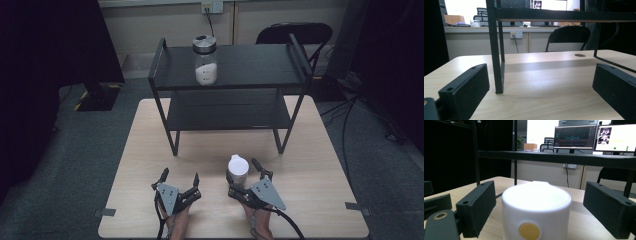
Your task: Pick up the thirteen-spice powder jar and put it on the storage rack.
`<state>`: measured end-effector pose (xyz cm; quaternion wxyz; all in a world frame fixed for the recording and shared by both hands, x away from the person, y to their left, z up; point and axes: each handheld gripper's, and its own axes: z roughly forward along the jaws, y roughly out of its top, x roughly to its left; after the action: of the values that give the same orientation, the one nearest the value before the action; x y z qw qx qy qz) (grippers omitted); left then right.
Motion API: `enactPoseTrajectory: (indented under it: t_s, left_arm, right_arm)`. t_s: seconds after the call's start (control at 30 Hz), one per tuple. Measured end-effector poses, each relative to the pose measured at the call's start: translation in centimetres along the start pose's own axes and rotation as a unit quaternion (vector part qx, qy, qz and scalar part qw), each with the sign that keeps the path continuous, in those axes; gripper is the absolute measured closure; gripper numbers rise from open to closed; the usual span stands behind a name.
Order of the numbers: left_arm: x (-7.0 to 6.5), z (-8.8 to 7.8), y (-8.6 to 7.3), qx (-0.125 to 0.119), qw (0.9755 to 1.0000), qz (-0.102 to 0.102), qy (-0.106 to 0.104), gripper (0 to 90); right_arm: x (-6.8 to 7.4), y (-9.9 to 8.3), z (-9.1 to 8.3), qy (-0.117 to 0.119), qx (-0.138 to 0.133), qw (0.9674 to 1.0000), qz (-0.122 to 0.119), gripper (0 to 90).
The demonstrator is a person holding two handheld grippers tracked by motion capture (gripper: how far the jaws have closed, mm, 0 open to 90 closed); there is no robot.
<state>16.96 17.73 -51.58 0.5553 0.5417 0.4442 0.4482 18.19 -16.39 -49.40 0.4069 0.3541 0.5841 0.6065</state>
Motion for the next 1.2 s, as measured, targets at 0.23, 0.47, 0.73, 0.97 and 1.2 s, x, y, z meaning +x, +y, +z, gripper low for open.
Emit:
enactPoseTrajectory:
  t_s: [0.23,0.47,0.73,0.97,1.2]
  left_arm:
    - [-0.01,0.00,0.00,0.000,1.0000,0.000,0.000,0.4]
    - [-0.01,0.00,0.00,0.000,1.0000,0.000,0.000,0.4]
    - [-0.04,0.00,-0.01,0.000,1.0000,0.000,0.001,0.4]
    - [-0.05,0.01,0.00,0.000,1.0000,0.000,0.002,0.4]
    - [-0.06,0.01,-0.01,0.000,1.0000,0.000,0.001,0.3]
  right_arm:
    - [-0.03,-0.32,0.19,0.004,0.011,0.9999,0.007,15.9]
    - [-0.09,-0.60,0.44,0.009,0.008,0.9999,0.013,22.0]
    - [0.32,-0.95,0.40,0.004,0.006,1.0000,0.006,25.9]
    - [0.05,-0.75,0.40,0.005,0.011,0.9999,0.011,30.4]
    - [-0.11,-0.28,0.48,0.006,0.019,0.9997,0.015,30.7]
